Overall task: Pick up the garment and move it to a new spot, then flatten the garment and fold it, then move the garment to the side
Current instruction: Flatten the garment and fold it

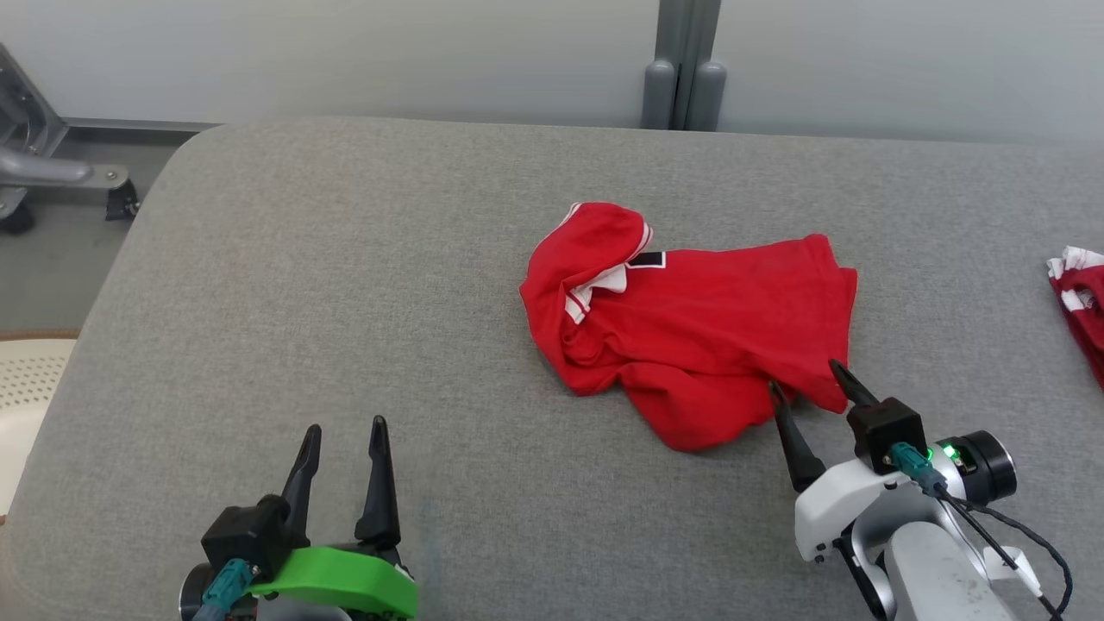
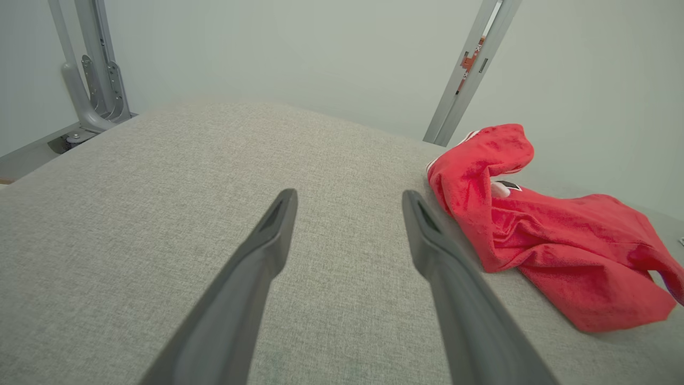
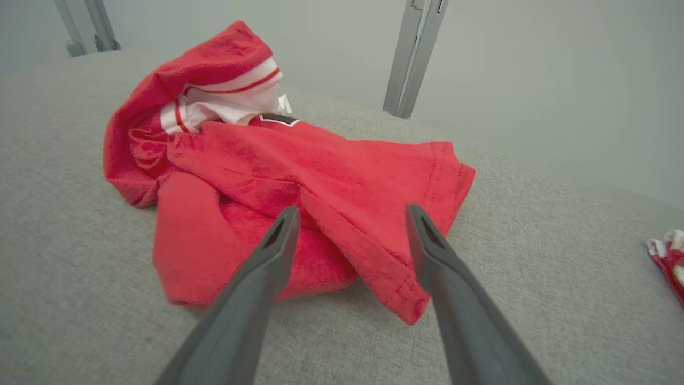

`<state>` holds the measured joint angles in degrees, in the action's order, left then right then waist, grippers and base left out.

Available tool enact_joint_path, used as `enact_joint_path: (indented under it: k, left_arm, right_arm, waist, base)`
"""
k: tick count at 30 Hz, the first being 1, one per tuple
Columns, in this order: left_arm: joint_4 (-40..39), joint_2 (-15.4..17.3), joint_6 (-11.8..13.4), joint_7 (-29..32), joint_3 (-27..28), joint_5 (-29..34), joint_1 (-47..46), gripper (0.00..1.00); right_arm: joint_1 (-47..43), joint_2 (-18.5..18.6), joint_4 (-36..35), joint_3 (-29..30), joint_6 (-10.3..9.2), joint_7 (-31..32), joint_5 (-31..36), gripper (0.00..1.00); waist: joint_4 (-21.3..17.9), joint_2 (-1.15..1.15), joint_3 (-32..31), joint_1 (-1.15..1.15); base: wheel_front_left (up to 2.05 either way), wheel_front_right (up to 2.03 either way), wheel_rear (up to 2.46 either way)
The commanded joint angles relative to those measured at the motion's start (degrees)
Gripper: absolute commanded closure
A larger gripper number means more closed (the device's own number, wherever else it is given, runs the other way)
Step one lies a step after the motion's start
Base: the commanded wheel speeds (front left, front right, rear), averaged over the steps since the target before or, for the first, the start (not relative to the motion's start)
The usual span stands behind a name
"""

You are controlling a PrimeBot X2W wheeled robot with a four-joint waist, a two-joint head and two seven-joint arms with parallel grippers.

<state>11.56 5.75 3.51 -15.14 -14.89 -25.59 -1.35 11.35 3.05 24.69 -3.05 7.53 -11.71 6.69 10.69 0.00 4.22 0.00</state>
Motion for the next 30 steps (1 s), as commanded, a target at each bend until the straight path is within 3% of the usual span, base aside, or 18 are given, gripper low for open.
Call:
enact_joint_path:
  k: [1, 6, 7, 8, 9, 10, 11, 20, 25, 30]
  left_arm:
    - [0.3, -0.3, -0.3, 0.0, 0.0, 0.3, -0.9, 0.0]
    - [0.5, -0.6, -0.5, 0.0, 0.6, 0.6, -0.8, 0.0]
    - [0.6, -0.7, -0.6, 0.0, 0.7, 0.7, -0.7, 0.0]
    - [0.7, -0.7, -0.6, 0.0, 0.8, 0.8, -0.6, 0.0]
    - [0.7, -0.8, -0.8, 0.0, 0.9, 0.9, -0.6, 0.0]
    - [0.8, -0.8, -0.8, 0.0, 0.9, 1.0, -0.6, 0.0]
    - [0.8, -0.8, -0.9, 0.0, 1.0, 1.1, -0.5, 0.0]
    - [0.6, -1.1, -1.0, 0.0, 1.6, 1.6, 0.5, 0.0]
    - [0.8, -1.0, -1.2, 0.0, 1.4, 2.0, 1.0, 0.0]
    - [1.0, -1.0, -1.3, 0.0, 1.3, 2.1, 0.9, 0.0]
  right_arm:
    - [1.3, 0.7, 2.2, 0.8, -0.09, 0.0, 1.4, 0.0]
    - [4.2, 0.8, 8.6, 4.0, -0.1, -1.4, 4.1, 0.0]
    - [4.6, 0.9, 9.7, 4.7, -0.09, -1.6, 4.8, 0.06]
    - [4.9, 0.9, 10.5, 5.1, -0.09, -1.8, 5.1, 0.27]
    - [5.4, 0.9, 11.4, 5.7, -0.09, -2.1, 5.3, 0.56]
    - [5.8, 0.9, 12.1, 6.1, -0.1, -2.3, 5.6, 0.65]
    - [6.3, 1.0, 12.6, 6.7, -0.1, -2.5, 5.7, 1.0]
    - [8.4, 1.8, 9.0, 9.8, -0.1, -3.5, 6.6, 1.0]
    - [5.4, 3.1, -4.2, 12.9, -0.1, -3.5, 7.2, 1.0]
    - [-2.0, 2.5, -10.1, 15.3, -0.1, -3.3, 7.1, 1.0]
  waist:
    - [2.2, 0.0, 1.2, 0.0]
    - [4.2, 0.0, 1.4, 0.0]
    - [4.4, 0.0, 1.3, 0.0]
    - [4.6, 0.0, 1.3, 0.0]
    - [4.8, 0.0, 1.2, 0.0]
    - [4.9, 0.0, 1.1, 0.0]
    - [4.9, 0.0, 1.1, 0.0]
    - [2.5, 0.0, 0.0, 0.0]
    - [-1.2, 0.0, -0.6, 0.0]
    - [-2.8, 0.0, -0.6, 0.0]
  base:
    - [0.0, 0.0, 0.0]
    - [0.0, 0.0, 0.0]
    - [0.0, 0.0, 0.0]
    - [0.0, 0.0, 0.0]
    - [0.0, 0.0, 0.0]
    - [0.0, 0.0, 0.0]
    - [0.0, 0.0, 0.0]
    - [0.0, 0.0, 0.0]
    - [0.0, 0.0, 0.0]
    - [0.0, 0.0, 0.0]
